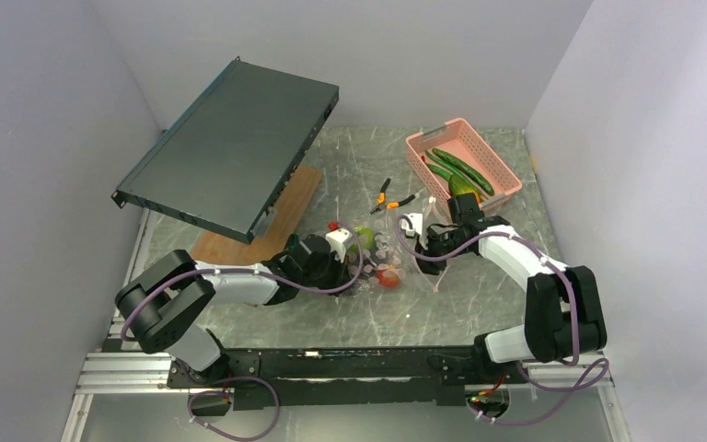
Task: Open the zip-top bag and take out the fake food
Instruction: Pick up the fake fruit from the zipper food storage bag.
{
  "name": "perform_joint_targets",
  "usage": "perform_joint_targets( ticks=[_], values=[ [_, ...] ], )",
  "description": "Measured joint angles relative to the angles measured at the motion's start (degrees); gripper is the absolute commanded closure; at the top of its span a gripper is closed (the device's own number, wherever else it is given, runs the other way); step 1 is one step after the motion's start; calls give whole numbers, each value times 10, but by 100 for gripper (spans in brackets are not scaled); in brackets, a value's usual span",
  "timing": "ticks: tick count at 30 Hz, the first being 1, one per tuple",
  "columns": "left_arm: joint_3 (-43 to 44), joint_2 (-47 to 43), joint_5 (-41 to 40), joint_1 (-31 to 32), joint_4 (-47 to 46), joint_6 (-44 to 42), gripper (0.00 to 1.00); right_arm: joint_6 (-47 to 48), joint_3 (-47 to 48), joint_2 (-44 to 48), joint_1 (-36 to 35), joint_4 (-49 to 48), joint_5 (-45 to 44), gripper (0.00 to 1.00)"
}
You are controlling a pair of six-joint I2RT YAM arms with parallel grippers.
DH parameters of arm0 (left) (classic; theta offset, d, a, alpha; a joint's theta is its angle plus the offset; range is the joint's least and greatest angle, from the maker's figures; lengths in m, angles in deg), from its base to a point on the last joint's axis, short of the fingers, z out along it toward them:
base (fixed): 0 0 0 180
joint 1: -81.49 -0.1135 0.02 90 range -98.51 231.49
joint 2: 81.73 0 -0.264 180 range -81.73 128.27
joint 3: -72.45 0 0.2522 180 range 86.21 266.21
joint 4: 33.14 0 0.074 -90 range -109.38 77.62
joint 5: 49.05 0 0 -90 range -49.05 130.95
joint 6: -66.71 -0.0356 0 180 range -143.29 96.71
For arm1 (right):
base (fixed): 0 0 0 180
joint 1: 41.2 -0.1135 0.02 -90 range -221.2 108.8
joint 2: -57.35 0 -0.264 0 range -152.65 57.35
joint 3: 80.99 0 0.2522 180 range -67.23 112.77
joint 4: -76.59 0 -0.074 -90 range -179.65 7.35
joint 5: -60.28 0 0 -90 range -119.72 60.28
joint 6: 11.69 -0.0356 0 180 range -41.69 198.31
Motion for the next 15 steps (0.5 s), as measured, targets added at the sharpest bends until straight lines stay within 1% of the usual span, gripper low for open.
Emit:
perform_joint_targets(
  ticks=[3,6,8,9,11,13,15],
  values=[
    [4,7,7,0,0,-2,100,-21,-6,1,-13,-40,-14,78],
    [6,7,9,0,0,-4,100,-52,-21,1,-22,-92,-49,80],
    [7,7,11,0,0,-4,100,-66,-26,-1,-27,-112,-66,78],
    [7,7,12,0,0,-4,100,-67,-25,-5,-30,-118,-66,76],
    [9,7,14,0,0,-4,100,-60,-25,-12,-36,-116,-58,64],
    [9,7,15,0,0,-4,100,-38,-24,-16,-40,-97,-35,53],
    [9,8,15,0,0,-4,100,-14,-23,-15,-41,-71,-10,45]
  ],
)
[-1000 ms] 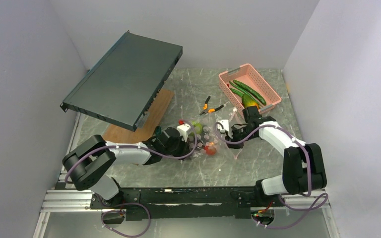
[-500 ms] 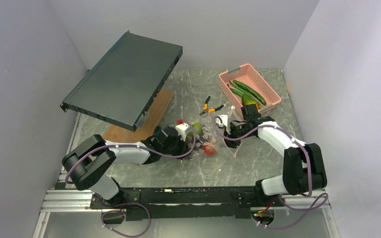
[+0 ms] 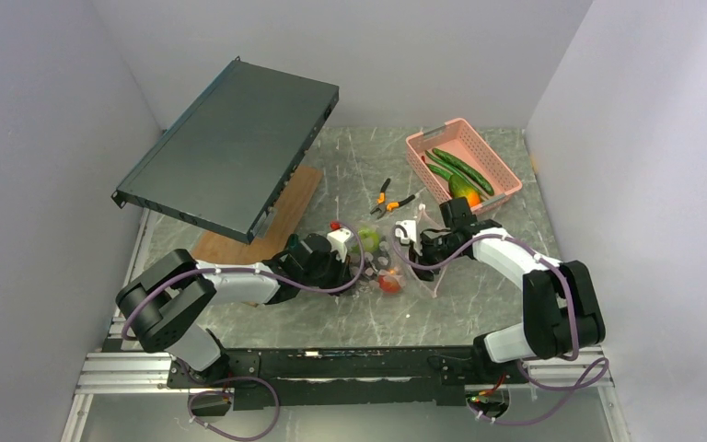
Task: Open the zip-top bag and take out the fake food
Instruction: Pick up the fake fruit from the zipper food storage bag.
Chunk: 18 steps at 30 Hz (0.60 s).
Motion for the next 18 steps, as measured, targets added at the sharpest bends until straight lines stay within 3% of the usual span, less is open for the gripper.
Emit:
perform_joint_targets(
  ticks=[6,18],
  values=[
    [0,0,4,0,0,0,100,66,3,4,-1,70,71,35],
    [10,18,17,-1,0,0,100,103,16,14,-34,119,87,26]
  ],
)
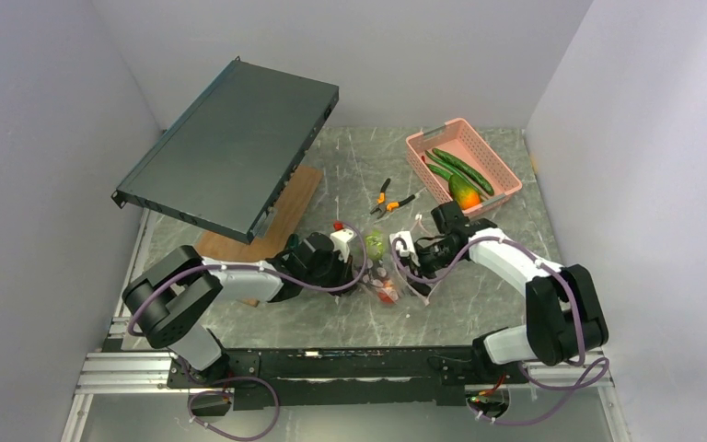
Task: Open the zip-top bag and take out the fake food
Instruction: Pick up the fake fruit from the zipper food storage bag.
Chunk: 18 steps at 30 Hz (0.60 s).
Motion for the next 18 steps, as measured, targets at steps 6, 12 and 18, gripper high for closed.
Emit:
perform_joint_targets(
  ticks=[6,12,18],
  values=[
    [7,14,14,0,-5,2,100,1,0,6,-50,-2,-20,25],
    [11,24,25,0,-13,5,100,-7,0,6,-92,-8,-46,26],
    [15,29,28,0,-17,7,100,-22,0,4,-119,-19,-69,50]
  ],
)
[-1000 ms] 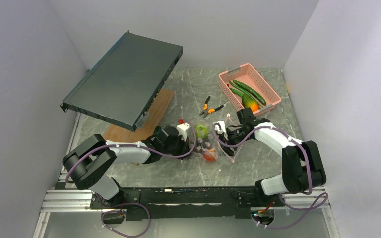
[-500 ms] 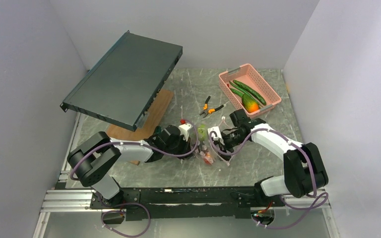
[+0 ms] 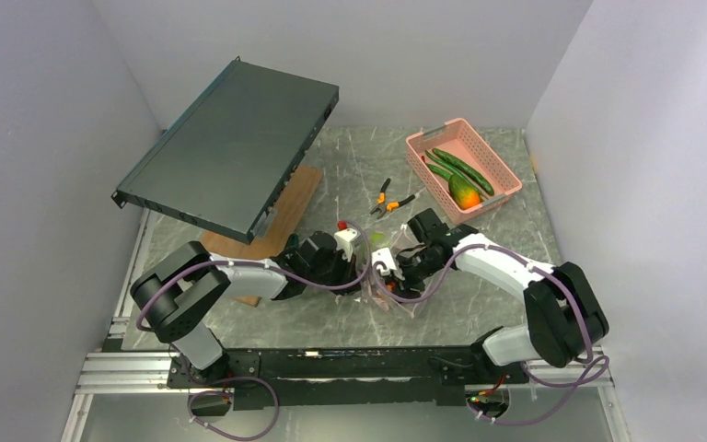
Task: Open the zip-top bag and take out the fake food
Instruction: Pick up the fake fruit from the zipper food storage bag.
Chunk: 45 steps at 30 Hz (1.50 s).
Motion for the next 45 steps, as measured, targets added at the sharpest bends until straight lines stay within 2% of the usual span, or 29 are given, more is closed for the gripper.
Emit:
perform_joint_targets(
  ticks=[4,8,15,23,45],
  values=[
    [0,0,0,0,0,2,100,-13,1,-11,-5,-4,-9,63],
    [0,0,0,0,0,4,100,-26,6,-12,-5,-6,-8,83],
    [-9,-4,-3,0,-8,8,100,-48,20,-13,19,-2,-6,94],
    [-49,-30,-17,-3,-25,16,100,-37,39,19,95,39,12,98],
    [-113,-101,-58,-21,-30,30,100,-3,94,24,193,136,61,99]
  ],
)
